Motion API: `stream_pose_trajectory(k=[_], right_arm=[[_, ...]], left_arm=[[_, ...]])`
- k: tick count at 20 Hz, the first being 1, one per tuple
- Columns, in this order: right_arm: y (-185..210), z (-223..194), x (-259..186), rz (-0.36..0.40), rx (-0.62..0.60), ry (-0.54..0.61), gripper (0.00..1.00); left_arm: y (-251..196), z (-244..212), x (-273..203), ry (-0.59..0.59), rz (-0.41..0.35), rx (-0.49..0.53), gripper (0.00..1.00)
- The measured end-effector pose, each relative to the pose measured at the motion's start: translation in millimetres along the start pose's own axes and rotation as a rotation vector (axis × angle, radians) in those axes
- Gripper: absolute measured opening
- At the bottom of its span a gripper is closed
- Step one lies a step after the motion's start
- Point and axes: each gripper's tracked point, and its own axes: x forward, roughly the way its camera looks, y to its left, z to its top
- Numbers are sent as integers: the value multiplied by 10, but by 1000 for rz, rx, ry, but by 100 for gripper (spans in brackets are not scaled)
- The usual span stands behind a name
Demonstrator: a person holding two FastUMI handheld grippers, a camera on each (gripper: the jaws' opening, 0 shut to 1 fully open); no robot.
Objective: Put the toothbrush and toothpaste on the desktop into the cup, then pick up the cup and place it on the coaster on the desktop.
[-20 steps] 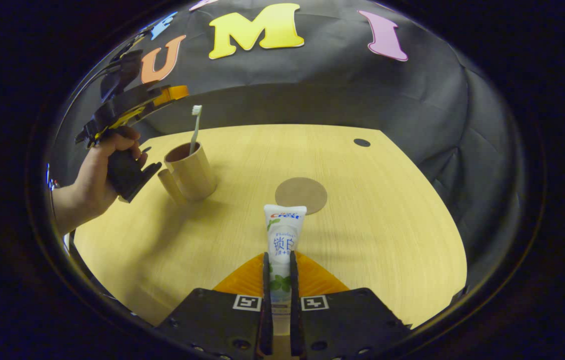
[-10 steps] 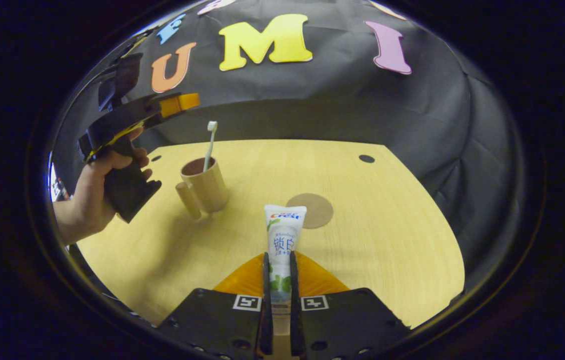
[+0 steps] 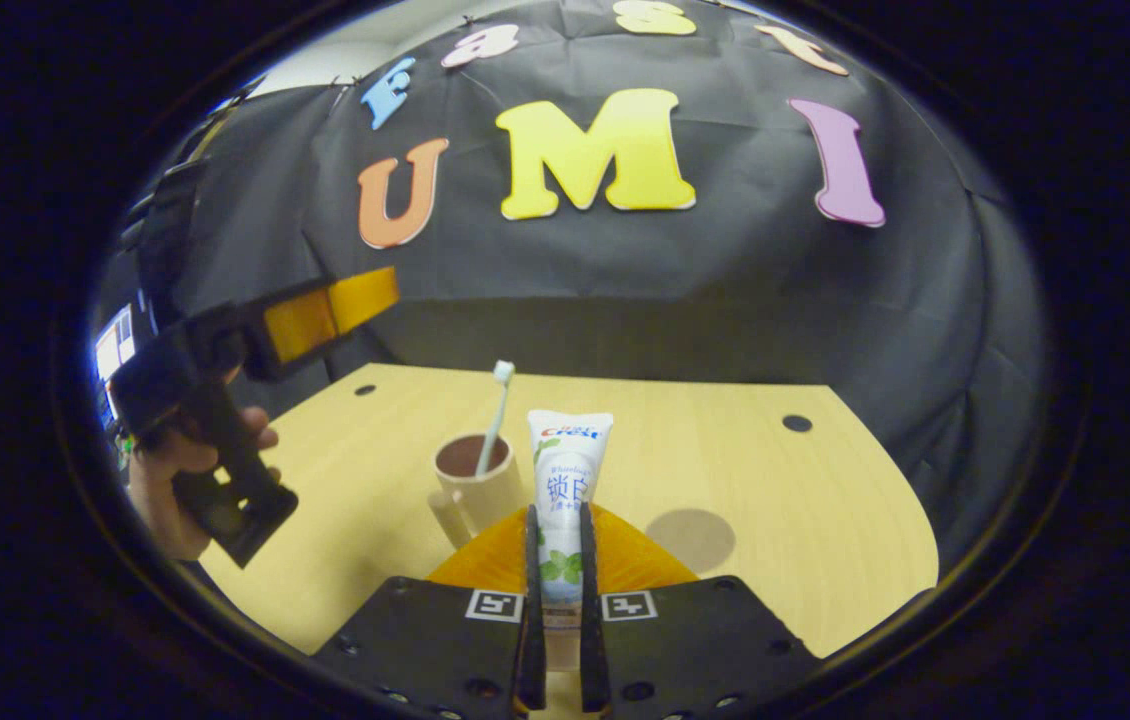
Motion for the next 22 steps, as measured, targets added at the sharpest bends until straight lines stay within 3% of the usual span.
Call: stream_pose_trajectory(k=[8, 13, 18, 22], right_arm=[[614, 863, 763, 104, -68, -323, 13], [871, 753, 1132, 205, -49, -359, 15], [845, 789, 1328, 188, -72, -418, 15], [835, 695, 1433, 182, -81, -402, 17]], left_arm=[[288, 1, -58, 30, 33, 25, 97], [366, 8, -43, 41, 39, 44, 96], [447, -78, -17, 73, 62, 30, 96], [438, -113, 6, 82, 64, 26, 97]])
